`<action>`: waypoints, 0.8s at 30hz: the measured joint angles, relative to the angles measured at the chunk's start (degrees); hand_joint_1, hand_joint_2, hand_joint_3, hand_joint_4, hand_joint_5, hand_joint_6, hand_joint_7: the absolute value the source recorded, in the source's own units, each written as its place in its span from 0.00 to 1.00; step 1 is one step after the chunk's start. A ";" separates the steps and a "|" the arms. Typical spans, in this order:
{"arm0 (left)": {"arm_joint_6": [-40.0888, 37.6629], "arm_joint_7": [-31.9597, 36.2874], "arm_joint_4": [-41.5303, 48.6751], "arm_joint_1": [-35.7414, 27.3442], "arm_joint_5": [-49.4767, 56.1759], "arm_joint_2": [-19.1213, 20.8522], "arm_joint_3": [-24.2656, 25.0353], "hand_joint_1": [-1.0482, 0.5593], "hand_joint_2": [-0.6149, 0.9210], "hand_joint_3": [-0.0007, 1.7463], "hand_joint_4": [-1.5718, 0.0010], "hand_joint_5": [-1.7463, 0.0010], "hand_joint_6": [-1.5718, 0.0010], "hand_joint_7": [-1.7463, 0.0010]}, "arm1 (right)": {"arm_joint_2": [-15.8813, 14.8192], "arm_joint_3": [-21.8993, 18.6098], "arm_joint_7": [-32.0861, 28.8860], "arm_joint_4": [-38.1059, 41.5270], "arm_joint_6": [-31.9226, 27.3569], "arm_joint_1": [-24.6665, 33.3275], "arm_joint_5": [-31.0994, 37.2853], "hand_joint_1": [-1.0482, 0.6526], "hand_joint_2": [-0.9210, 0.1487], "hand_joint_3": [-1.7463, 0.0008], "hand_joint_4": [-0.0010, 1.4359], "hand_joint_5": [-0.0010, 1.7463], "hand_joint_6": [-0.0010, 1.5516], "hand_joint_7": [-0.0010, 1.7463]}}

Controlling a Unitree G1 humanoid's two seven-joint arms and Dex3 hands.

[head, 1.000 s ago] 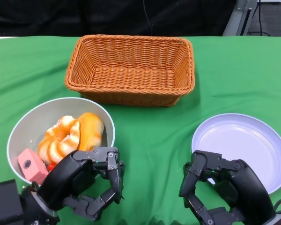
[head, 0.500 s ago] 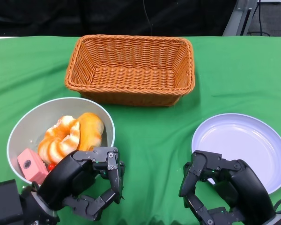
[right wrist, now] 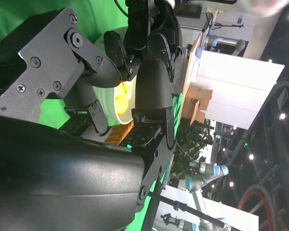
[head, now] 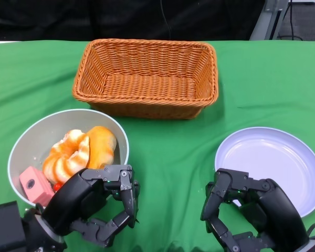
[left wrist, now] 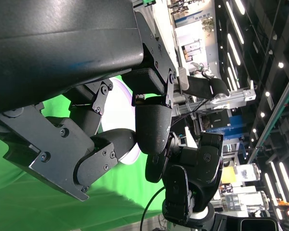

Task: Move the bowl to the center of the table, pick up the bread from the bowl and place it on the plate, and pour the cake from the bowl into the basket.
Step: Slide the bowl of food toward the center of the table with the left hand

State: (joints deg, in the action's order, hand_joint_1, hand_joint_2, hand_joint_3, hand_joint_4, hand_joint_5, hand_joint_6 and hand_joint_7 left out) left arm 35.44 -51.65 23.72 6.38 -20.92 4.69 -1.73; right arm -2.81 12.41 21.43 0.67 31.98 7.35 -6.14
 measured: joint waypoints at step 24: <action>7.61 4.09 -5.16 5.89 -7.35 0.45 11.80 0.35 1.00 0.13 0.47 0.42 0.37 0.86 | 0.14 -0.15 -0.02 2.15 0.82 -0.97 0.05 0.63 0.50 0.25 0.60 0.94 0.48 0.79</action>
State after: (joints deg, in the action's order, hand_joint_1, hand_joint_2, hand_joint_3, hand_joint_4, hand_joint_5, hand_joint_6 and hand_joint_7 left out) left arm 43.05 -47.56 18.56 12.27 -28.27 5.14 10.07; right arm -2.68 12.25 21.41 2.82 32.80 6.38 -6.09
